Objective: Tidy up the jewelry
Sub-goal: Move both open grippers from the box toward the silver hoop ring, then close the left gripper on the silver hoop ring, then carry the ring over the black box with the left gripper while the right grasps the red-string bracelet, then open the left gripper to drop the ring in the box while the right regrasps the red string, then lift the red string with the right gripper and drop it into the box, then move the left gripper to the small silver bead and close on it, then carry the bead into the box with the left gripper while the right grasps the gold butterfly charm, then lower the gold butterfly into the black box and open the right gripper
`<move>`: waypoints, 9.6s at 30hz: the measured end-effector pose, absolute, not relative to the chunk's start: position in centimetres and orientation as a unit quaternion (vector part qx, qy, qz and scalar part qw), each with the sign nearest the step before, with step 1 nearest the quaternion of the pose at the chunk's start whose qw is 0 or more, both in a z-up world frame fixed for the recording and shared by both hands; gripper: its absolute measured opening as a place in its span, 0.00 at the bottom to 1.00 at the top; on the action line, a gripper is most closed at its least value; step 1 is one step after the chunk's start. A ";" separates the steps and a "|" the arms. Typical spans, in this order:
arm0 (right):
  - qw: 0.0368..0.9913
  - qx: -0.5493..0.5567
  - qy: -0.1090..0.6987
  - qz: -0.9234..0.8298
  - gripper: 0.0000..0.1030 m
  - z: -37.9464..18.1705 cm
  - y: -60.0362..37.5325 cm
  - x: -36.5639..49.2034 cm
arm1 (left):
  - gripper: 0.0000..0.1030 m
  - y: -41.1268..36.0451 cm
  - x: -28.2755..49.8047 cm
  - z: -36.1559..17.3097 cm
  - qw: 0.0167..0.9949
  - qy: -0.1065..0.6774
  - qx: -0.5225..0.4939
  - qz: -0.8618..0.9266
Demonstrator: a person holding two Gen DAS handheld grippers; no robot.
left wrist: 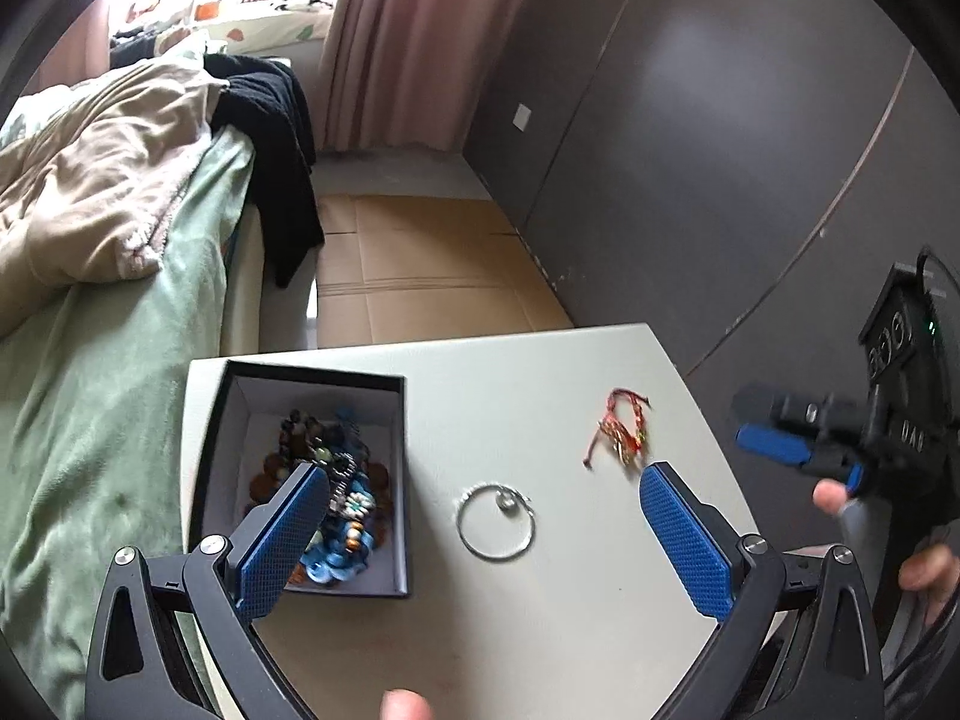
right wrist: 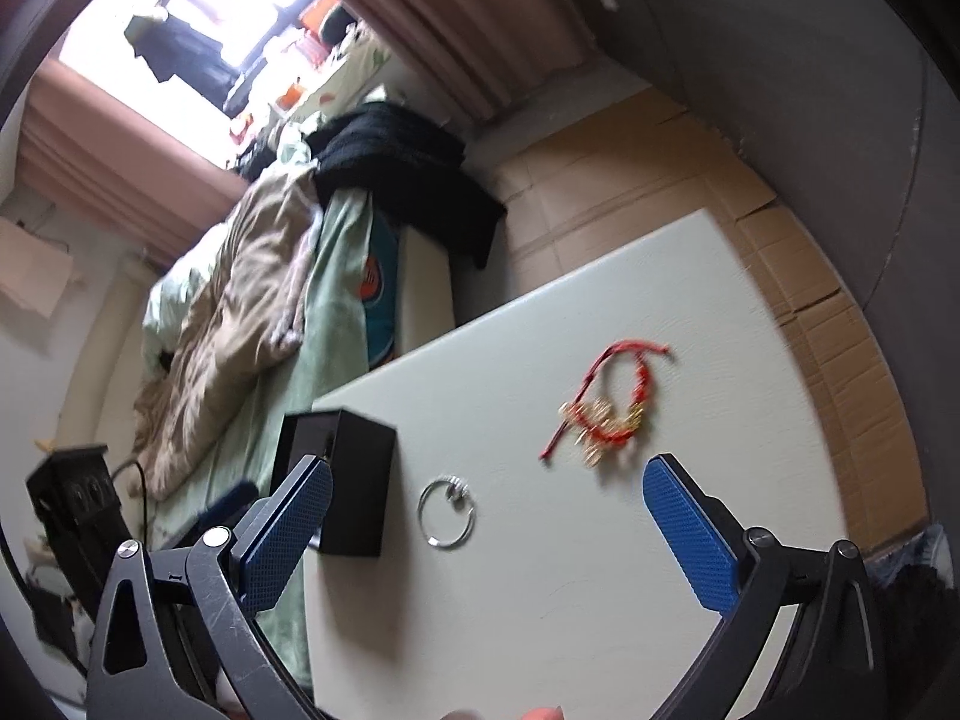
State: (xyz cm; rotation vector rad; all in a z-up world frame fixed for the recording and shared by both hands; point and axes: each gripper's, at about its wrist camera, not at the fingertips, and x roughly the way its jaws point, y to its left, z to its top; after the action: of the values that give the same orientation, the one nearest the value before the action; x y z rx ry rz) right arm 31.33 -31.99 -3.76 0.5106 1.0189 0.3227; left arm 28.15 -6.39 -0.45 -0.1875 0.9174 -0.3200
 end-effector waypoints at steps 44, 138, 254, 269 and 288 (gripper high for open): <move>0.832 0.228 0.496 0.098 1.00 -3.6 -38.4 31.6 | 0.01 -16.8 31.9 -9.8 0.861 0.492 0.045 -0.119; 0.823 0.097 0.556 0.058 0.46 -10.2 -27.6 38.7 | 0.64 1.8 30.8 -2.7 0.863 0.456 -0.201 -0.088; 0.828 -0.015 0.538 0.161 0.51 -9.2 -29.0 33.4 | 0.13 -9.2 30.3 -3.6 0.888 0.434 -0.030 -0.148; 0.832 -0.058 0.535 0.136 0.50 -10.2 -26.0 34.4 | 0.13 -4.8 29.5 -0.9 0.903 0.410 -0.054 -0.114; 0.844 0.008 0.504 0.183 0.40 -6.9 -27.0 33.8 | 0.13 -0.2 30.5 -2.5 0.888 0.444 -0.093 -0.073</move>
State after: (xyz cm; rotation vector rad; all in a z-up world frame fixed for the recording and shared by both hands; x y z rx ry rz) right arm 33.79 -27.01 -6.89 0.0172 1.0643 0.3856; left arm 30.46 -0.19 -2.52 -0.1936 0.9221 -0.1512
